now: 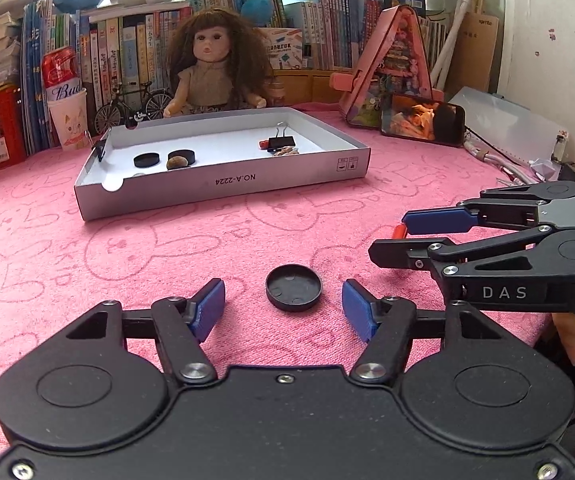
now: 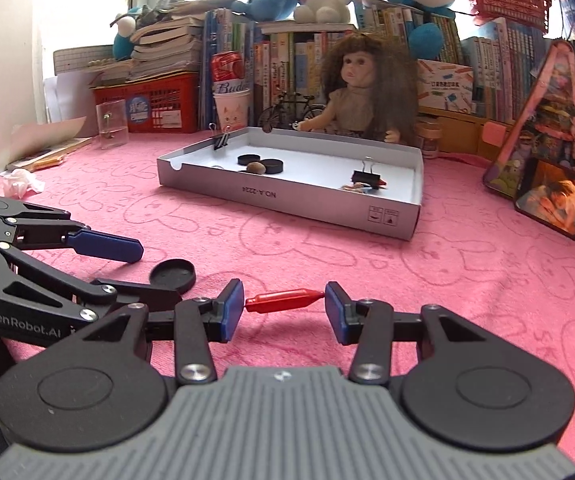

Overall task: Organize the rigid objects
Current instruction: 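Close the left tool on the second black lid while the right tool grasps the red cap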

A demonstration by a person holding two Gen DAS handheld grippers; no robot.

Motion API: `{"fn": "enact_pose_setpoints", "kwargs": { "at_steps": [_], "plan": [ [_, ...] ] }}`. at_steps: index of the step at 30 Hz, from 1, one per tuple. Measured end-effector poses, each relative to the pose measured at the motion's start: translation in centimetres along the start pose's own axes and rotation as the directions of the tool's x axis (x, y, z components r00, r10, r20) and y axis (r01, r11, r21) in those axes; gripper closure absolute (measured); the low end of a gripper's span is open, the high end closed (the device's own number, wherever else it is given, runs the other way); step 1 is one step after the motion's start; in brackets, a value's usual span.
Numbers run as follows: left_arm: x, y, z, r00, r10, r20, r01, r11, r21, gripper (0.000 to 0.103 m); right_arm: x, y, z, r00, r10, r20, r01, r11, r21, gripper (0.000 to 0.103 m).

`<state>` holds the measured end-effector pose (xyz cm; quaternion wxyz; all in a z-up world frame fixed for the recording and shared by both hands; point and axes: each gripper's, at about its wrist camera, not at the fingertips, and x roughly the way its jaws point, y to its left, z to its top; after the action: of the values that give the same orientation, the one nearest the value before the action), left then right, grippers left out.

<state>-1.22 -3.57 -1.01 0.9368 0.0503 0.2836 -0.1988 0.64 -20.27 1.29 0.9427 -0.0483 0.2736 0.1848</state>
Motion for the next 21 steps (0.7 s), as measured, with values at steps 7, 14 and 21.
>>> {"fn": "enact_pose_setpoints", "kwargs": {
  "at_steps": [7, 14, 21],
  "plan": [
    [0.57, -0.28, 0.15, 1.0, 0.029, 0.007, -0.029, 1.0, 0.001, 0.052, 0.33, -0.01, -0.18, 1.0, -0.015, -0.005, 0.015, 1.0, 0.014, 0.05],
    [0.59, 0.18, 0.38, 0.999, 0.054, 0.01, -0.053, 0.998, -0.021, 0.071, 0.5, 0.1, -0.17, 1.0, -0.018, -0.005, 0.018, 1.0, 0.021, 0.049],
    [0.46, 0.52, 0.37, 0.998, 0.063, 0.011, -0.062, 0.997, -0.046, 0.073, 0.67, 0.13, -0.18, 1.0, -0.016, -0.009, 0.017, 0.999, 0.034, 0.049]
  ]
}}
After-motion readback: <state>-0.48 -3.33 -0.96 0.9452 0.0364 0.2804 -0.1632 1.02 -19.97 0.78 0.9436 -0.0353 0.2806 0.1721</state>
